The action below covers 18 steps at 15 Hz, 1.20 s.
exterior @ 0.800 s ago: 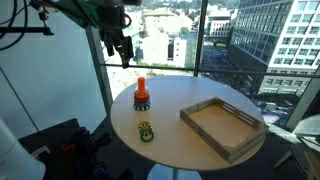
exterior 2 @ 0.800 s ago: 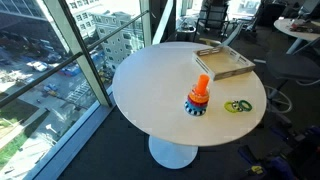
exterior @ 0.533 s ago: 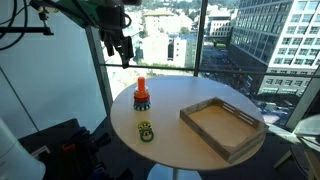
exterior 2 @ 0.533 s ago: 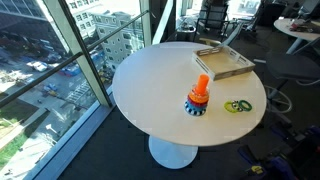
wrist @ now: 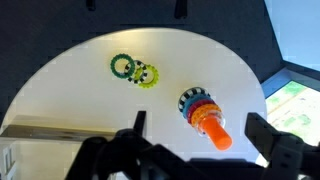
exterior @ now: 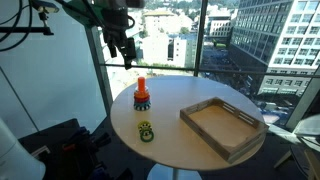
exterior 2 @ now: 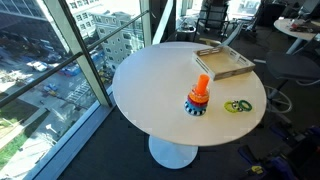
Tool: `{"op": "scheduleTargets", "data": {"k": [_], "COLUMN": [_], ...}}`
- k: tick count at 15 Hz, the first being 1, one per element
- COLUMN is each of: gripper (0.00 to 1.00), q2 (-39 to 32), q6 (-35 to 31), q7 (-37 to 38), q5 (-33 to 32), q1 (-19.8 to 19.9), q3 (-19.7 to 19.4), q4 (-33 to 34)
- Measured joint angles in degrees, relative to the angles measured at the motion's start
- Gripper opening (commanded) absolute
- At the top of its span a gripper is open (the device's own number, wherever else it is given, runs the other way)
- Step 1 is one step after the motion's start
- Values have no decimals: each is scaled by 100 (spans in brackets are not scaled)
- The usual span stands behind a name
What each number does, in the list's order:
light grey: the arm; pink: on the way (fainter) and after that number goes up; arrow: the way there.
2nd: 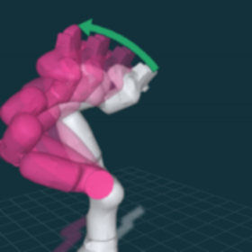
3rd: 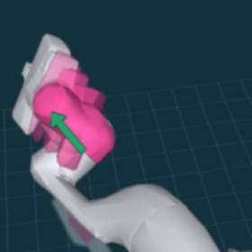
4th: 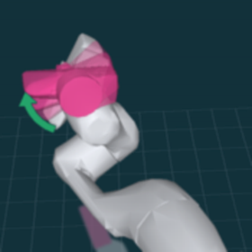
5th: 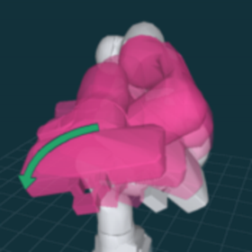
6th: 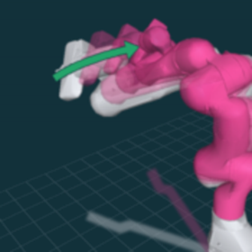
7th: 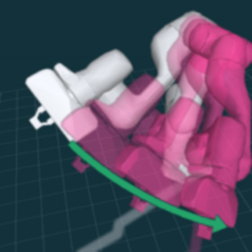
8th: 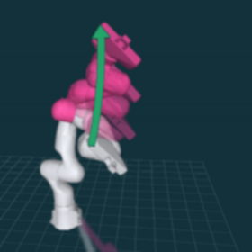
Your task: Put the dark green ring around the orange rod
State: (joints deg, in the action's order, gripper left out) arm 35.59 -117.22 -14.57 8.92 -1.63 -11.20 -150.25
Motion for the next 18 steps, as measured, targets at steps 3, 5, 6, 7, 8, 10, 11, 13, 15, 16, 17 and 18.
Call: {"op": "scheduleTargets", "data": {"k": [3, 5, 6, 7, 8, 10, 11, 13, 15, 16, 17, 18], "gripper": [100, 100, 100, 100, 100, 100, 100, 100, 100, 100, 100, 100], "q2": [-403, -765, -959, -1156, -1372, -1757, -1937, -2282, -2581, -2715, -2831, -2934], "q6": [-218, -500, -657, -794, -916, -1069, -1118, -1210, -1291, -1333, -1368, -1394], "q7": [209, 373, 455, 531, 601, 699, 769, 945, 1132, 1221, 1280, 1328], "q5": [-3, -9, -13, -16, -24, -52, -87, -226, -402, -484, -546, -590], "q1": [19, 39, 51, 66, 84, 120, 146, 202, 259, 284, 304, 319], "q3": [167, 277, 328, 372, 411, 462, 487, 525, 556, 566, 569, 569], "q4": [157, 232, 259, 287, 324, 402, 446, 537, 622, 654, 677, 696]}}
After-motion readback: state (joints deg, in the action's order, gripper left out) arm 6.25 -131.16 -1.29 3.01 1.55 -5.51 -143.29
